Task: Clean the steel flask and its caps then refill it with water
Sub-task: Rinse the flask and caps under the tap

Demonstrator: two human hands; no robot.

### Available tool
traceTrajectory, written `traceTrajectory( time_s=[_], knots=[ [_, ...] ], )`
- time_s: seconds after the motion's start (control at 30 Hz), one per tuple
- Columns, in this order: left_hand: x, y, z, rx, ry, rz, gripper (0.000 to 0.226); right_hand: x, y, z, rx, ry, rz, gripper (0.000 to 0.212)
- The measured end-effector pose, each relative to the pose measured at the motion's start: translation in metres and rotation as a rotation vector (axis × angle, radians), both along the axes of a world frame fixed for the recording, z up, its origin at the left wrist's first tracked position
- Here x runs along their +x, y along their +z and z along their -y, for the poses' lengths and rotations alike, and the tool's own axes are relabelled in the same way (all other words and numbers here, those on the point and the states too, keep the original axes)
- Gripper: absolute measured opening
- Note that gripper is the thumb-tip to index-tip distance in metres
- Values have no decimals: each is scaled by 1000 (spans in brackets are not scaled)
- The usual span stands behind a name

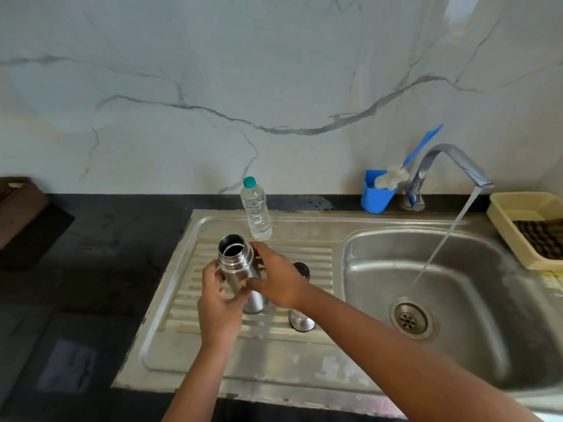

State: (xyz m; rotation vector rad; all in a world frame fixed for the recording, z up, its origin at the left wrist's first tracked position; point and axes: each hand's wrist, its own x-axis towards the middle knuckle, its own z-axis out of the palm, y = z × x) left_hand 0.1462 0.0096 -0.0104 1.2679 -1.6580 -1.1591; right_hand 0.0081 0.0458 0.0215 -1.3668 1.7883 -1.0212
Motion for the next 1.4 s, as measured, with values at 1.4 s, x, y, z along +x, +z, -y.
traceTrajectory(
  time_s=[1.4],
  knots=[
    [-380,-27,-148,321,-645,122,69,-339,-40,-212,222,-632,57,51]
  ],
)
